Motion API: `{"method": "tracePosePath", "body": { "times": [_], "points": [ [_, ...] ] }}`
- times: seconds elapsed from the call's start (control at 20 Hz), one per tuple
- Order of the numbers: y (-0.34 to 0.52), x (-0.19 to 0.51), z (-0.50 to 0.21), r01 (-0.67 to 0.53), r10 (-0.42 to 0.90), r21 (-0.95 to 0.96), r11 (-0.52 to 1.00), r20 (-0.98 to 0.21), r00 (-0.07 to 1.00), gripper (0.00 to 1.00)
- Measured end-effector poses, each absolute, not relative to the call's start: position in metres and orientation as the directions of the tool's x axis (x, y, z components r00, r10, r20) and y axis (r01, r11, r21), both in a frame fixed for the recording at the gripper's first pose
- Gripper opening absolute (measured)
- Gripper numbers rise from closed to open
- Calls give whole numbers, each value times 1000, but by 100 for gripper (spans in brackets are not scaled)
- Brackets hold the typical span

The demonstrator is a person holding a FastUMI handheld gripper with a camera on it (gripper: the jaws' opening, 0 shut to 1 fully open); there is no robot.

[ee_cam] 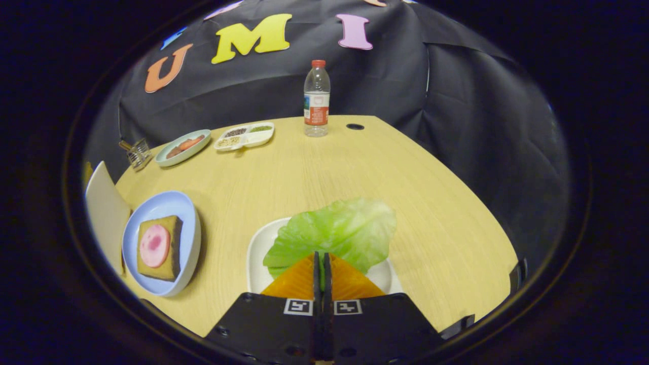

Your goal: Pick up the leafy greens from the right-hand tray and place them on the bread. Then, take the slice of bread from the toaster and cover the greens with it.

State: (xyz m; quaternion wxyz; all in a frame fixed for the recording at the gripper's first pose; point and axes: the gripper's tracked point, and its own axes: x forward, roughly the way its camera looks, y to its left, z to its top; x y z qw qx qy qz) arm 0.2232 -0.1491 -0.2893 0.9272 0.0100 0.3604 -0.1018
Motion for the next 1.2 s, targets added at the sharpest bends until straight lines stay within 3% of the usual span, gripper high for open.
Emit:
{"method": "tracePosePath", "body": {
  "times": [0.6, 1.2],
  "points": [
    [-111, 206, -211, 83, -41, 41, 996, -611, 791, 0],
    [30, 203, -174, -90, 116, 75, 993, -511, 852, 0]
  ]
}}
